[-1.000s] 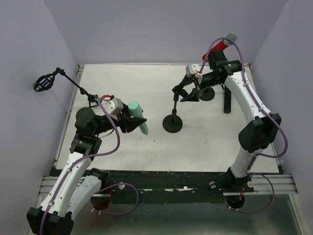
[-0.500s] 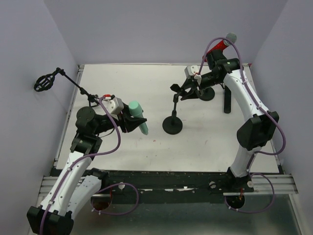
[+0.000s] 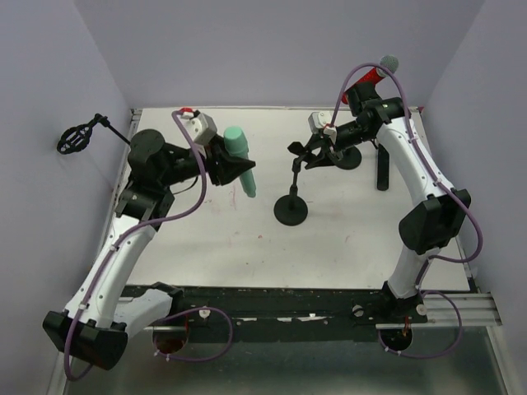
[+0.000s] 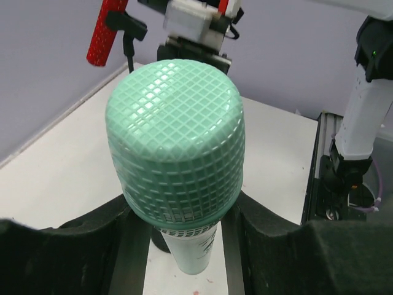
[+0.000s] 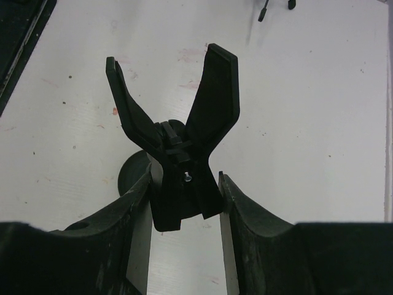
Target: Attach the microphones to the stand
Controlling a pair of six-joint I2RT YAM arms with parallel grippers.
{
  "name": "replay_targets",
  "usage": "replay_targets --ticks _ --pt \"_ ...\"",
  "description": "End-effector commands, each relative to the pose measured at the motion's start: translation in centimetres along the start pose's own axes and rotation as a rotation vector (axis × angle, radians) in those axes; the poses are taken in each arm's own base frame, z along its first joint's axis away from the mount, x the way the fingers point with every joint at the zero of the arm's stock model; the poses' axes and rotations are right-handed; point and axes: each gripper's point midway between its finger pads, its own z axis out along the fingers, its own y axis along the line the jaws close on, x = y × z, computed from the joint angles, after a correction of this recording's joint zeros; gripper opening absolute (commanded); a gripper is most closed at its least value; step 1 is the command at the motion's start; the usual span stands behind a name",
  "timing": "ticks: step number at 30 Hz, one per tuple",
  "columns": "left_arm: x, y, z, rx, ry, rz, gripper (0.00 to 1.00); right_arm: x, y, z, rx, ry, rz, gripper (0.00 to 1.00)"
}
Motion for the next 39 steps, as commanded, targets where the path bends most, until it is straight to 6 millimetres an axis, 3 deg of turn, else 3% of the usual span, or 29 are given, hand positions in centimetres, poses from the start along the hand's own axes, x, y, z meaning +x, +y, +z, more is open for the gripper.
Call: replay_targets --ticks 1,6,10,16,21,26,33,39 --pt "-3.9 -0.1 2.1 0.021 0.015 0.028 0.00 -1.0 0.4 -0.2 0.007 -0.004 -0.016 0.25" --pt "-6.3 -0.6 5.1 0.062 0.026 0.063 0.00 -0.7 0.3 0.0 0.022 -0.011 0.010 0.25" --pt "-6.5 -0.6 7.0 0.076 0.075 0.065 0.00 -0.6 0.6 0.1 0.021 -0.019 0.022 0.28" --pt "-5.5 -0.5 7.6 0.065 0.113 0.054 0.00 -1.0 0.4 0.1 0.060 -0.042 0.055 0.60" --pt "-5.2 -0.7 6.9 0.054 0.116 0.049 0.00 -1.3 -0.1 -0.7 0.103 -0.098 0.097 0.73" --pt "-3.8 -1.3 5.5 0.025 0.103 0.042 0.00 -2.4 0.6 -1.7 0.149 -0.160 0.140 0.78" --pt "-2.3 -2.1 3.3 -0.027 0.062 0.022 0.00 -5.1 1.1 -3.4 0.255 -0.175 0.183 0.86" --pt "-1.7 -3.2 1.3 -0.054 0.024 0.013 0.00 -9.0 1.2 -5.2 0.328 -0.250 0.285 0.89"
